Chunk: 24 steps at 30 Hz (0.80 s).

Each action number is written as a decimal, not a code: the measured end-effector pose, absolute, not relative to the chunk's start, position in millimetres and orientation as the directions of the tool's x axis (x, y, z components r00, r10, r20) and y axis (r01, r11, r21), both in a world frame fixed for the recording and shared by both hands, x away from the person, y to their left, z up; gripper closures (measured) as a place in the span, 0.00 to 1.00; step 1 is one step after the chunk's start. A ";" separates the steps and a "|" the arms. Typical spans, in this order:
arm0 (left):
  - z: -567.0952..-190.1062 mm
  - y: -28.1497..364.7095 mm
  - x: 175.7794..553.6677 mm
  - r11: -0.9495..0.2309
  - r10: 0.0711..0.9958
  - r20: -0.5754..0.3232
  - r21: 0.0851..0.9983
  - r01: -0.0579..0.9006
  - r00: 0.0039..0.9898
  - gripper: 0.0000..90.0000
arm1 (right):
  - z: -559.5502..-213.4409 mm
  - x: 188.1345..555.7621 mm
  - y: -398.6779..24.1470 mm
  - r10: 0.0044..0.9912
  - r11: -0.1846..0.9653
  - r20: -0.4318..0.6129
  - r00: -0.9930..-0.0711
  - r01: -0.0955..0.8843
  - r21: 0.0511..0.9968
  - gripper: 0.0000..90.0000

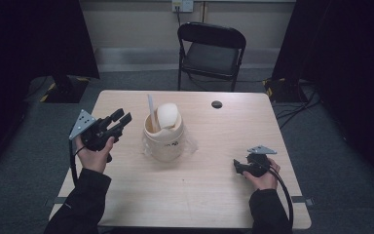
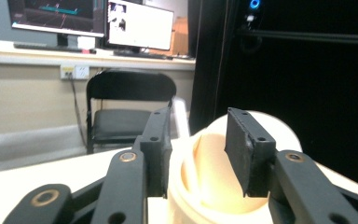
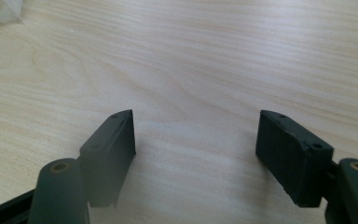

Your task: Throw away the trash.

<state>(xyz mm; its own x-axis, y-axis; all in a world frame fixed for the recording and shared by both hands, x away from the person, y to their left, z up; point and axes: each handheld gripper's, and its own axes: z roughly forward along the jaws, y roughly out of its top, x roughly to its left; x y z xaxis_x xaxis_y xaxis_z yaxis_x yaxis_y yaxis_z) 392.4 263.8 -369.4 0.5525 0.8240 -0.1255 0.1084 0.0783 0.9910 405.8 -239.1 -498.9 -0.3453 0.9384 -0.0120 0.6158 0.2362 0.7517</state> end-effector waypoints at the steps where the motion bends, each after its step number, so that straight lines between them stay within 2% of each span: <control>1: -376.6 269.2 386.4 0.061 0.828 -0.121 0.990 0.127 0.548 0.64 | -498.9 405.8 -239.1 0.938 0.236 -0.012 -0.345 0.616 0.752 0.31; 4: -384.0 274.7 380.5 0.033 0.835 -0.108 0.989 0.146 0.539 0.61 | -498.9 405.9 -239.1 0.938 0.237 -0.013 -0.346 0.615 0.752 0.31; 7: -400.2 281.5 370.4 0.002 0.837 -0.114 0.979 0.205 0.535 0.58 | -498.9 405.8 -239.1 0.939 0.236 -0.012 -0.345 0.616 0.752 0.31; 12: -421.8 286.9 361.2 -0.044 0.847 -0.107 0.962 0.269 0.520 0.49 | -498.9 405.9 -239.1 0.939 0.236 -0.012 -0.345 0.616 0.752 0.31; 17: -449.1 291.9 351.3 -0.132 0.859 -0.085 0.917 0.378 0.505 0.41 | -499.0 406.0 -239.2 0.938 0.237 -0.013 -0.346 0.615 0.752 0.31; 24: -484.0 307.1 345.7 -0.182 0.898 -0.067 0.845 0.504 0.436 0.37 | -499.1 406.3 -239.5 0.941 0.231 -0.010 -0.338 0.619 0.751 0.28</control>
